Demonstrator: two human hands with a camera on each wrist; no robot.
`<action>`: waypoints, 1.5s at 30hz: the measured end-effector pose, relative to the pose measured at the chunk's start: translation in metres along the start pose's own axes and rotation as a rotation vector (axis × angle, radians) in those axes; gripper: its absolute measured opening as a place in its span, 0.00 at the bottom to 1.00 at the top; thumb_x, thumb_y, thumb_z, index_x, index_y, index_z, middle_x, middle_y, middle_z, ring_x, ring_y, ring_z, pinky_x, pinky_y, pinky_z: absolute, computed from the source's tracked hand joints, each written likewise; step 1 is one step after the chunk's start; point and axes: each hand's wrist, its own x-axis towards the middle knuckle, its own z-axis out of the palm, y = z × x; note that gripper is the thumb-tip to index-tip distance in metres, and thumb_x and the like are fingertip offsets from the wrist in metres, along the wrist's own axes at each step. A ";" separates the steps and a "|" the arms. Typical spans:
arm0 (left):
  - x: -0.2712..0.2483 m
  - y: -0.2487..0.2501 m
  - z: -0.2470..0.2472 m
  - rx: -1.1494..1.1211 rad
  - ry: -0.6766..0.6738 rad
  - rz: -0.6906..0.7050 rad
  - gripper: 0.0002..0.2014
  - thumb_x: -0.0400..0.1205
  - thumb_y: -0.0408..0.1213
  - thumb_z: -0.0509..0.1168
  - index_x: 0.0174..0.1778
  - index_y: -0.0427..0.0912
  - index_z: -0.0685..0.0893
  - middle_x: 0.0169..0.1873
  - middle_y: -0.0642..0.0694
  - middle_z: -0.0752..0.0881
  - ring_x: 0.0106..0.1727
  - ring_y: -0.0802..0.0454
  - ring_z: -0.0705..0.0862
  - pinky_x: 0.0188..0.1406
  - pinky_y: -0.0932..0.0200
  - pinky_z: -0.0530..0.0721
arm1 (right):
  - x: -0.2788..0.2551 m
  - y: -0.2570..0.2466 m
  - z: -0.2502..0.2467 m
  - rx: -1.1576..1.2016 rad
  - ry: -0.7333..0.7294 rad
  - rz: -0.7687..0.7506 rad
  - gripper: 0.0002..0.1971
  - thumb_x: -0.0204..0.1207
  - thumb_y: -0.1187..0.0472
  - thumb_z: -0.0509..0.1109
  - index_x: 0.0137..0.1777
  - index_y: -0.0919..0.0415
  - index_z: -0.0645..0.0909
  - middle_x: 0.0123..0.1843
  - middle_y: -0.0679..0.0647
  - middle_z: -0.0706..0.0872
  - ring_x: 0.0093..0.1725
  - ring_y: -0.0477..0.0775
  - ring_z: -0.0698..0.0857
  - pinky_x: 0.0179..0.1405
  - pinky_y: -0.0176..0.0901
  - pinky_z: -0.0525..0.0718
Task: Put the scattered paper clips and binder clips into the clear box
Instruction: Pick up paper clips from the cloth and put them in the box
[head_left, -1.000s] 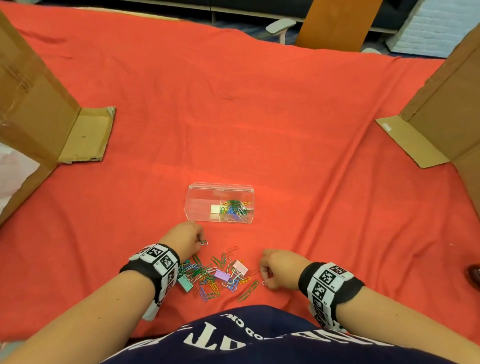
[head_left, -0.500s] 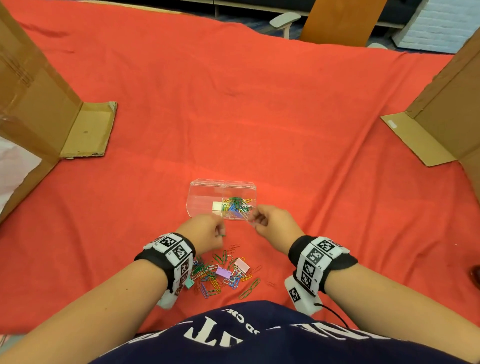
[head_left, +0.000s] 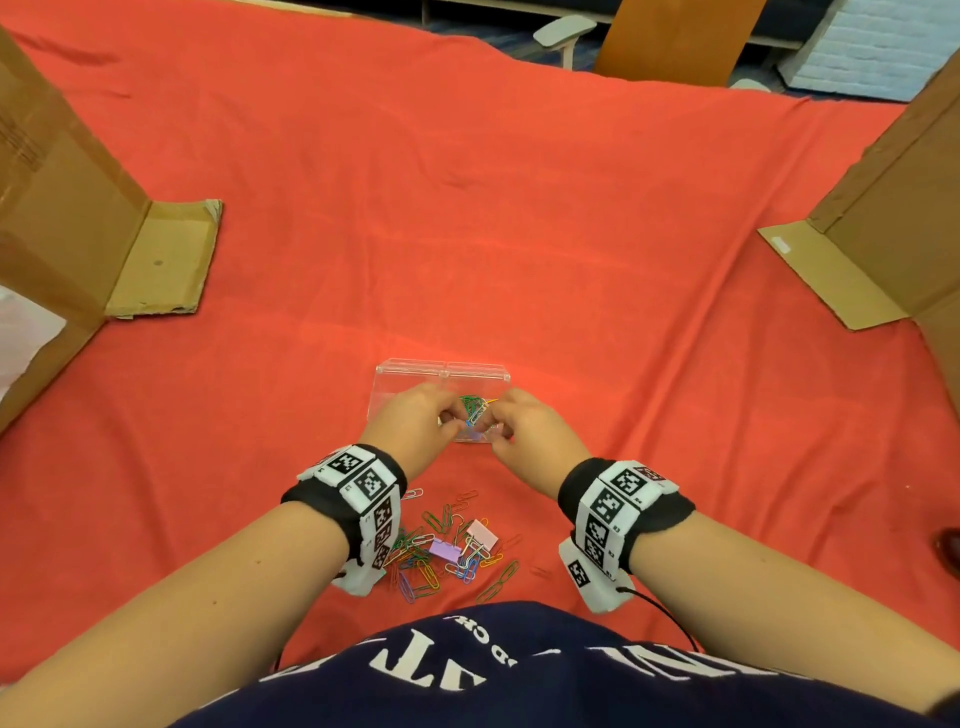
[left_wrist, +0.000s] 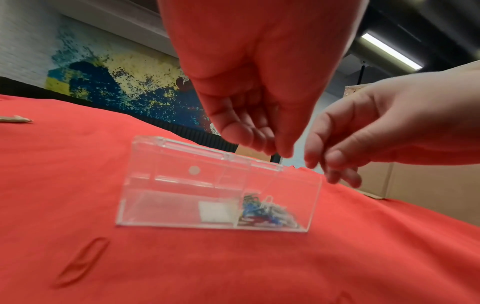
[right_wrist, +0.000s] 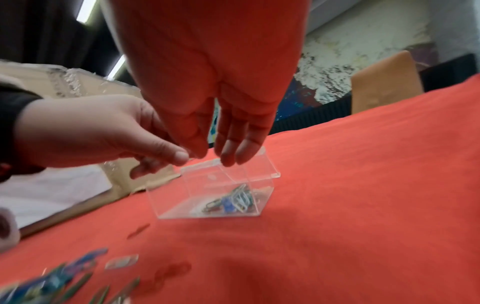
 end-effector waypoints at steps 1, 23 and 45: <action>-0.004 -0.004 0.001 0.018 -0.039 -0.002 0.05 0.76 0.36 0.66 0.45 0.45 0.86 0.43 0.48 0.85 0.41 0.55 0.78 0.39 0.66 0.67 | -0.003 0.001 0.003 -0.028 -0.054 -0.029 0.09 0.73 0.67 0.64 0.50 0.60 0.84 0.51 0.62 0.81 0.50 0.61 0.81 0.53 0.51 0.79; -0.054 -0.041 0.026 0.199 -0.571 -0.042 0.31 0.60 0.33 0.79 0.58 0.50 0.76 0.47 0.51 0.71 0.52 0.51 0.74 0.53 0.55 0.76 | -0.038 0.011 0.047 -0.328 -0.464 -0.074 0.16 0.71 0.64 0.68 0.59 0.58 0.77 0.59 0.61 0.75 0.59 0.64 0.78 0.55 0.53 0.77; -0.031 -0.028 0.006 -0.066 -0.348 -0.046 0.08 0.70 0.31 0.72 0.44 0.44 0.86 0.29 0.57 0.80 0.34 0.58 0.79 0.38 0.67 0.76 | -0.039 0.003 0.037 -0.029 -0.189 0.011 0.01 0.67 0.57 0.69 0.39 0.51 0.81 0.38 0.42 0.71 0.49 0.50 0.77 0.53 0.47 0.73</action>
